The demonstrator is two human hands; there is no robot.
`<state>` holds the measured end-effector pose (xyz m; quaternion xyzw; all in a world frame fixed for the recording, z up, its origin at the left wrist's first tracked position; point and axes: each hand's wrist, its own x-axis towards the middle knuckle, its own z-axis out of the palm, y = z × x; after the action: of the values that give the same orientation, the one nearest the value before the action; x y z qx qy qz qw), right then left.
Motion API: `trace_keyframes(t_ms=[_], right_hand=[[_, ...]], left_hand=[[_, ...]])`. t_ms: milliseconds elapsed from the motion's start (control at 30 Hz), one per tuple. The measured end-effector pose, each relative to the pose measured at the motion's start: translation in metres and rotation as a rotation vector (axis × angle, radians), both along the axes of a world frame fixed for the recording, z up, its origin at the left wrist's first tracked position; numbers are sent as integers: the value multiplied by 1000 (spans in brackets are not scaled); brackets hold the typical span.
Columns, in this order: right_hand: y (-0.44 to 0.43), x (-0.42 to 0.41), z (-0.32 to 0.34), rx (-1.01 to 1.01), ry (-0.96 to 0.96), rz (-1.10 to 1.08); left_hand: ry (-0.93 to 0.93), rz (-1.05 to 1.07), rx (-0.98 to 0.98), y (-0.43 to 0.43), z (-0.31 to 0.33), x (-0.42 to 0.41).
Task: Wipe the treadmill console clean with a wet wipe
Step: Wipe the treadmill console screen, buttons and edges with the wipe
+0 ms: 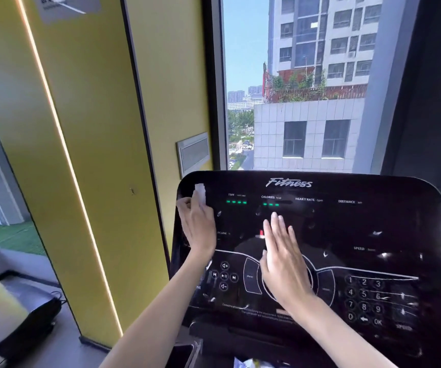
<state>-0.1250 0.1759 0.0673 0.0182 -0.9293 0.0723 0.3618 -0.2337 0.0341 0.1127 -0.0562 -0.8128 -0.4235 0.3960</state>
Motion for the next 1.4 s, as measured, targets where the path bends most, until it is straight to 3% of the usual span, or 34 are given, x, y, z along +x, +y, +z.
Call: trace_keyframes(t_ms=[133, 167, 267, 300, 400, 433, 533, 600, 667, 700, 800, 833, 933, 967, 1000, 1067, 1100, 1133, 1233, 1267, 1367, 1400], right_hand=[[-2, -6, -6, 50, -24, -52], [-3, -7, -7, 62, -24, -61], [-4, -10, -10, 85, 8, -104], [-5, -11, -11, 98, 23, -118], [-3, -14, -13, 150, 61, -139], [-1, -14, -15, 164, 72, -139], [0, -14, -17, 189, 94, -147], [-1, -15, -17, 200, 101, -149], [0, -15, -17, 213, 99, -145], [1, -15, -17, 217, 98, -142], [1, -15, -17, 217, 104, -144], [0, -15, -17, 215, 107, -145], [0, -14, -16, 218, 113, -132], [1, -14, -16, 222, 114, -130], [1, -13, -16, 224, 116, -128], [1, -13, -16, 223, 118, -133], [0, -13, -16, 219, 118, -136], [0, -13, -15, 216, 119, -137], [2, -13, -15, 223, 119, -125], [3, -13, -15, 228, 123, -123], [0, -14, -16, 227, 135, -130], [-2, -14, -16, 222, 138, -135]], left_hand=[[292, -131, -455, -6, -9, -7], [277, -124, -432, -15, -10, -15], [114, -1, -47, -23, -6, -23], [143, -15, -95, -18, -7, -18], [348, -230, -488, -12, -20, -12], [314, -236, -452, -18, -18, -19], [119, 11, -58, -20, -9, -28], [106, -92, -186, -4, -8, -15], [301, -209, -494, 1, -16, -7], [320, -214, -512, -4, -16, -11], [120, -4, -112, -12, -10, -21], [117, 25, -106, -7, -6, -14], [328, -179, -531, 3, -20, 0], [378, -203, -585, -4, -20, -8], [327, -183, -516, -11, -19, -17], [138, -23, -126, -15, -11, -26], [91, 15, -46, -11, -7, -22], [107, -15, -104, -3, -5, -14], [370, -279, -548, -2, -21, -1], [359, -296, -547, -11, -21, -5], [107, -32, -104, -20, -14, -18], [77, 10, -97, -14, -10, -12]])
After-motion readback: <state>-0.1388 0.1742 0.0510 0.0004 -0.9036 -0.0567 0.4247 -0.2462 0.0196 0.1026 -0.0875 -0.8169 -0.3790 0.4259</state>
